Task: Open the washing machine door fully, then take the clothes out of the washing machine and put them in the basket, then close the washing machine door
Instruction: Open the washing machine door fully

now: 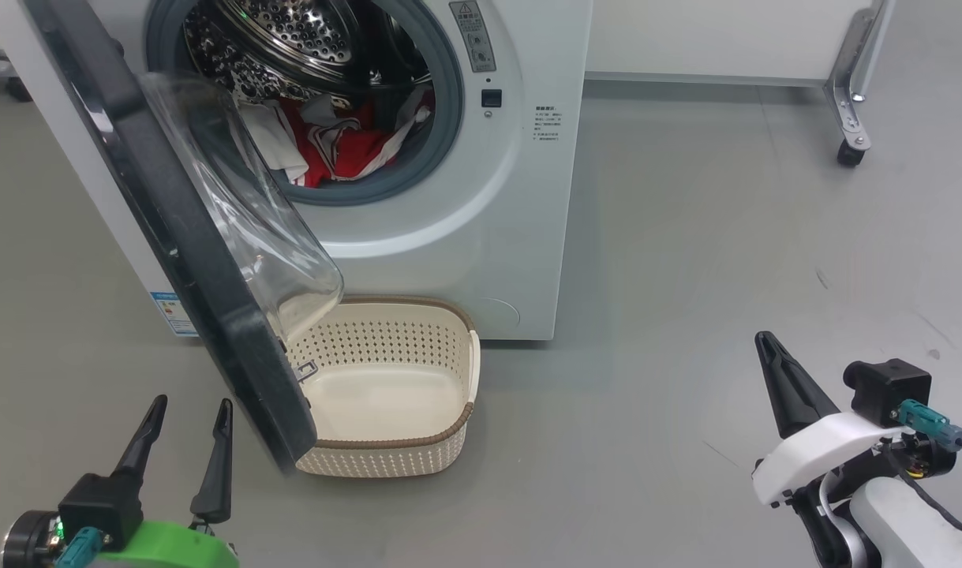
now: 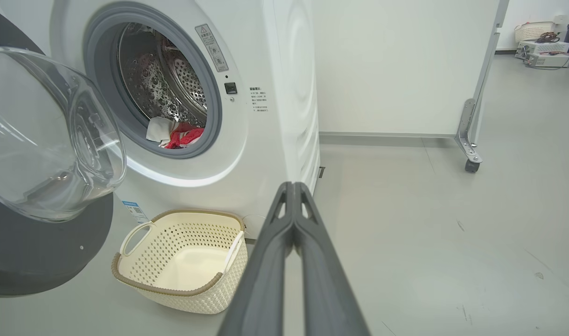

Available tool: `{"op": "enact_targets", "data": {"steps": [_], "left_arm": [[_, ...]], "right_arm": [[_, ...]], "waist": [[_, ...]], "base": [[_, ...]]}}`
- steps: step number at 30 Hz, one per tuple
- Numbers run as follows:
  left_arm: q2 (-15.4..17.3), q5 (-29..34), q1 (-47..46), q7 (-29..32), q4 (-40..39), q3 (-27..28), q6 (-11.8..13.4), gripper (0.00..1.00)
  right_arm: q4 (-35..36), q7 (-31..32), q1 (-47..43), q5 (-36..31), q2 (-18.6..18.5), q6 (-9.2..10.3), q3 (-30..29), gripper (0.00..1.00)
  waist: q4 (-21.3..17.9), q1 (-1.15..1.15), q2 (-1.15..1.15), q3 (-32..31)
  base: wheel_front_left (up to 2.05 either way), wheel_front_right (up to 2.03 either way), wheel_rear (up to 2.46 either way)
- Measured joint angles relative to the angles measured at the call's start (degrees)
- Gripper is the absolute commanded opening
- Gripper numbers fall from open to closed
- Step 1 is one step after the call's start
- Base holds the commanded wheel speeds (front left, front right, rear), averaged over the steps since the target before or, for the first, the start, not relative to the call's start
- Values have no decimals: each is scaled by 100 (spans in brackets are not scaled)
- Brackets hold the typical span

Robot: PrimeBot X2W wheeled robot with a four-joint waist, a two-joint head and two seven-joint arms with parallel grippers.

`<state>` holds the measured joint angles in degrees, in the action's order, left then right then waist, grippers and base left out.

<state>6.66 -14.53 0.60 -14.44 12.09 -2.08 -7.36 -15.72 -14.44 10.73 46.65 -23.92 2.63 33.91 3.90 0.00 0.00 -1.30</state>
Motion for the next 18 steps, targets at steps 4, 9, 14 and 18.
{"op": "enact_targets", "data": {"steps": [4,9,14,18], "left_arm": [[-10,0,5,0,-7,13,0,100],[-31,0,8,0,-5,24,0,100],[-38,0,52,0,-8,79,0,100],[-57,0,71,0,-7,105,0,100]], "right_arm": [[155,-1,-146,-249,-38,110,-45,0],[322,-1,-443,-359,8,167,-205,0],[522,0,-721,-512,191,298,-443,81],[742,0,-796,-682,280,316,-734,100]], "waist": [[-71,0,0,42],[-108,0,0,79],[-143,0,0,99],[-172,0,0,120]], "base": [[0,0,0],[0,0,0],[0,0,0],[0,0,0]]}}
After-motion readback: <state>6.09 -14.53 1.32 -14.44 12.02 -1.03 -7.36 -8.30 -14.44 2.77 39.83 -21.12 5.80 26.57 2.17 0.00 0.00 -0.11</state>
